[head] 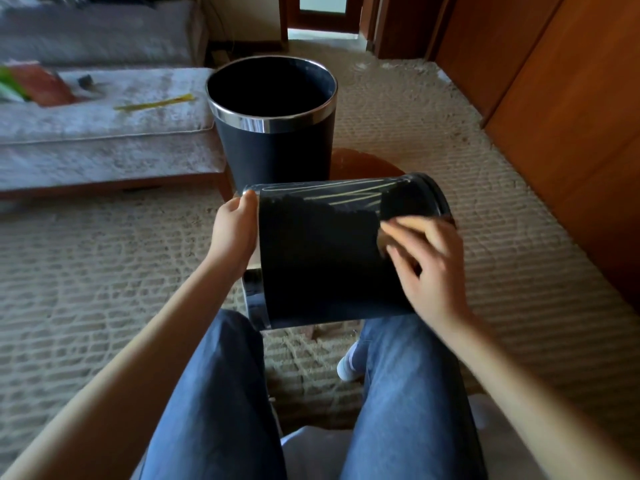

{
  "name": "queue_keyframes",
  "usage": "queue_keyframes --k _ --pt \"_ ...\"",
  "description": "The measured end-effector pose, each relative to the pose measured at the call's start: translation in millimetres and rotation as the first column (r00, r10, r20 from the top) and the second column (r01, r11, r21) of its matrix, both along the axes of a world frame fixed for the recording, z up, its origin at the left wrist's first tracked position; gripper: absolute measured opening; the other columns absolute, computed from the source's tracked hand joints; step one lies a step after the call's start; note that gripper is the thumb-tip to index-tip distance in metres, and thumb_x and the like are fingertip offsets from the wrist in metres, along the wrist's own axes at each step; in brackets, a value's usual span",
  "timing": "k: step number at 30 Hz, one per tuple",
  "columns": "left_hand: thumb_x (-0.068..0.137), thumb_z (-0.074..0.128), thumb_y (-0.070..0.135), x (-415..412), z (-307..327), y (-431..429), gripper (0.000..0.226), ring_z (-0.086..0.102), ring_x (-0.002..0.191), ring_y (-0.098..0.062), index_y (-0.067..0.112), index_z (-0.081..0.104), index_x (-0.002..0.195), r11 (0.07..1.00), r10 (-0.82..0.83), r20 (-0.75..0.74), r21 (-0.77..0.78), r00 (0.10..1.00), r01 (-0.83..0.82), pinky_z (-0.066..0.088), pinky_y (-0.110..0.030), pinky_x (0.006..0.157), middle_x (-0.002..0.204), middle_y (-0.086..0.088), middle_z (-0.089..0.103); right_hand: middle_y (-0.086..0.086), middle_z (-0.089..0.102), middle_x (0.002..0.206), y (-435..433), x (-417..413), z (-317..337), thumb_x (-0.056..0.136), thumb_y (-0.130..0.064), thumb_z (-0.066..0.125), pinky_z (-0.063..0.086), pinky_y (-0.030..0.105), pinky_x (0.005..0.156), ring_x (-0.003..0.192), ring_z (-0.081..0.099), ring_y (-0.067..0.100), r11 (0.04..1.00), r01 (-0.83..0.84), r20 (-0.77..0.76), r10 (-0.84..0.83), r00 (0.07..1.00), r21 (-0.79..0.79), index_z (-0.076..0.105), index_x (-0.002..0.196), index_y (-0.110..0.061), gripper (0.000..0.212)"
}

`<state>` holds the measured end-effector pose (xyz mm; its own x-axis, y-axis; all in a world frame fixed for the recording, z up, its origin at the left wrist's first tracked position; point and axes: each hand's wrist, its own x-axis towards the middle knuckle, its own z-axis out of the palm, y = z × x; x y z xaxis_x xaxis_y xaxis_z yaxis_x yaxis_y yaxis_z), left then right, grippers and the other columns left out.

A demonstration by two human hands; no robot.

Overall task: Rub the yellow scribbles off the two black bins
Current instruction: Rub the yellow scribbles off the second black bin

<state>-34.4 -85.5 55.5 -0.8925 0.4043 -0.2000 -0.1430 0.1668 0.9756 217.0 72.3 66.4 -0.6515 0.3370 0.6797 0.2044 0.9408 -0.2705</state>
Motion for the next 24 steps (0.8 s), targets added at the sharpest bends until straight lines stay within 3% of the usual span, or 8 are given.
queue_keyframes --k 3,5,7,9,13,17,20,24 --pt "0.079 0.051 0.065 -2.1 -3.1 0.0 0.06 0.065 0.088 -0.03 0.01 0.069 0.095 0.999 -0.024 -0.01 -0.023 1.0 0.023 0.047 -0.064 0.096 0.092 -0.013 0.066 0.008 0.068 0.116 -19.9 25.0 -20.3 0.088 -0.003 0.07 0.048 0.047 0.089 0.103 0.063 0.03 0.997 -0.002 -0.001 0.002 1.0 0.077 0.072 0.118 -0.011 0.032" --pt "0.083 0.049 0.063 8.1 3.0 -4.0 0.067 0.068 0.089 -0.032 -0.002 0.065 0.096 0.999 -0.009 -0.034 -0.037 0.999 0.008 0.051 -0.059 0.093 0.092 -0.016 0.067 0.007 0.068 0.114 -15.9 18.7 -17.6 0.09 -0.005 0.067 0.048 0.049 0.087 0.101 0.063 0.031 0.995 -0.001 -0.003 0.002 1.0 0.098 0.072 0.118 -0.012 0.029" --pt "0.09 0.046 0.055 23.7 10.4 -8.8 0.065 0.063 0.079 -0.024 -0.007 0.061 0.095 0.999 0.015 -0.087 -0.041 0.996 -0.019 0.055 -0.049 0.081 0.084 -0.012 0.064 0.005 0.068 0.112 -5.5 -2.3 -1.4 0.093 -0.01 0.063 0.047 0.05 0.086 0.099 0.063 0.032 0.998 0.001 0.008 -0.001 1.0 0.056 0.072 0.118 -0.014 0.026" --pt "0.096 0.045 0.047 35.6 10.4 -11.4 0.055 0.053 0.067 -0.014 -0.004 0.062 0.088 0.998 0.04 -0.127 -0.039 0.991 -0.046 0.047 -0.037 0.065 0.075 -0.007 0.058 0.004 0.067 0.107 13.6 -31.7 21.0 0.094 -0.017 0.06 0.048 0.051 0.084 0.096 0.062 0.033 0.999 0.037 0.074 -0.036 0.997 -0.014 0.072 0.116 -0.016 0.025" --pt "0.098 0.045 0.046 39.6 9.6 -13.6 0.045 0.043 0.059 -0.013 0.006 0.063 0.087 0.998 0.059 -0.109 -0.024 0.992 -0.062 0.036 -0.032 0.056 0.071 -0.007 0.049 0.003 0.066 0.105 34.8 -68.0 43.4 0.093 -0.023 0.059 0.049 0.045 0.086 0.097 0.059 0.032 0.992 0.102 0.25 -0.081 0.965 -0.071 0.068 0.119 -0.021 0.027" --pt "0.095 0.045 0.048 30.8 17.3 -6.9 0.039 0.039 0.058 -0.017 0.014 0.061 0.084 0.998 0.044 -0.098 -0.039 0.994 -0.048 0.033 -0.033 0.055 0.071 -0.007 0.046 0.004 0.066 0.118 6.2 -23.3 20.8 0.093 -0.018 0.059 0.046 0.045 0.096 0.109 0.06 0.03 0.998 0.054 0.107 -0.051 0.993 -0.033 0.068 0.121 -0.014 0.03" --pt "0.092 0.045 0.052 23.3 18.7 -2.8 0.034 0.036 0.057 -0.016 0.021 0.057 0.087 0.998 0.03 -0.096 -0.052 0.995 -0.036 0.029 -0.032 0.052 0.074 -0.005 0.044 0.007 0.061 0.131 -24.7 17.0 -5.9 0.086 -0.007 0.066 0.042 0.042 0.104 0.117 0.057 0.029 1.0 0.032 0.099 -0.031 0.995 0.001 0.065 0.129 -0.011 0.043" --pt "0.092 0.047 0.051 30.4 14.7 -7.9 0.037 0.038 0.06 -0.016 0.016 0.055 0.081 0.998 0.03 -0.135 -0.042 0.99 -0.036 0.032 -0.034 0.056 0.07 -0.006 0.043 0.004 0.066 0.124 -24.5 14.1 -9.6 0.083 0.0 0.067 0.047 0.045 0.092 0.105 0.061 0.029 0.995 0.024 0.078 -0.032 0.996 0.099 0.069 0.123 -0.013 0.041"
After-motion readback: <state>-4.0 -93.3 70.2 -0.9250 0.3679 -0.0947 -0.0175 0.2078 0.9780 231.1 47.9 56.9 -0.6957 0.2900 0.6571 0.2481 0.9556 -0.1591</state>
